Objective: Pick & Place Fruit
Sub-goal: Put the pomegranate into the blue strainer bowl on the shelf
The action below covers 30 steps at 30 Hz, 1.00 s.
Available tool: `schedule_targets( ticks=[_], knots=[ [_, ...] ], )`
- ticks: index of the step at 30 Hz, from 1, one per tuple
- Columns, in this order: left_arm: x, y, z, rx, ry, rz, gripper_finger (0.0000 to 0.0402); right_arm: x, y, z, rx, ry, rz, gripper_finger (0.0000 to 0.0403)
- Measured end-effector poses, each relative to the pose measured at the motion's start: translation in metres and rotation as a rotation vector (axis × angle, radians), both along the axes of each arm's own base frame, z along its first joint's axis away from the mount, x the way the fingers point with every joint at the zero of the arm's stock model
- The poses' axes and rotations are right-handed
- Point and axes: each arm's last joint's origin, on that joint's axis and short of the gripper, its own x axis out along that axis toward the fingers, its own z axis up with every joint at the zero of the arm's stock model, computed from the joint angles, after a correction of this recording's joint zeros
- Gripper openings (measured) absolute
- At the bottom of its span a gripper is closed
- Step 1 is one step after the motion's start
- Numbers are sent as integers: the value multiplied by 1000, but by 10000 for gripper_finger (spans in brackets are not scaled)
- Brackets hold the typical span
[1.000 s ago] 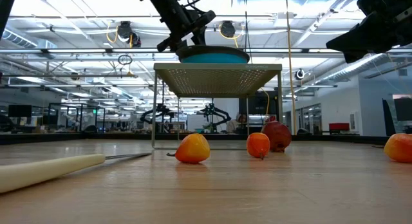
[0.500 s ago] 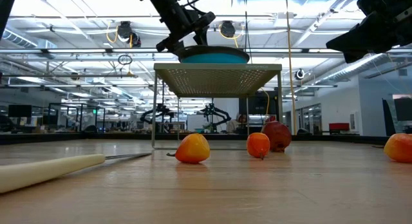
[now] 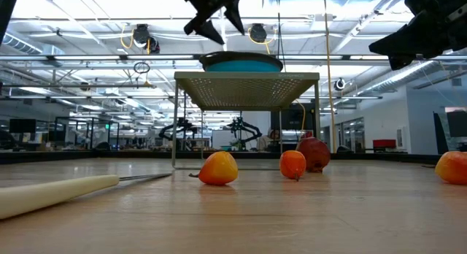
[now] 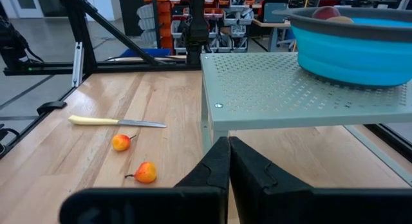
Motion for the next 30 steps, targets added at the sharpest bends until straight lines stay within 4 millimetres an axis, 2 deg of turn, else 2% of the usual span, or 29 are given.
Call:
schedule_targets(
  ticks=[9,16,21,30],
  knots=[
    [-7,-8,23,-82,-18,-163,314,0,0,0,1,0,1,0],
    [-3,-23,24,-128,-16,-307,314,0,0,0,1,0,1,0],
    [-1,-33,22,-134,7,-326,314,0,0,0,10,0,2,0],
    [5,-58,22,-114,5,-275,315,2,1,-2,173,13,-24,0]
  ],
)
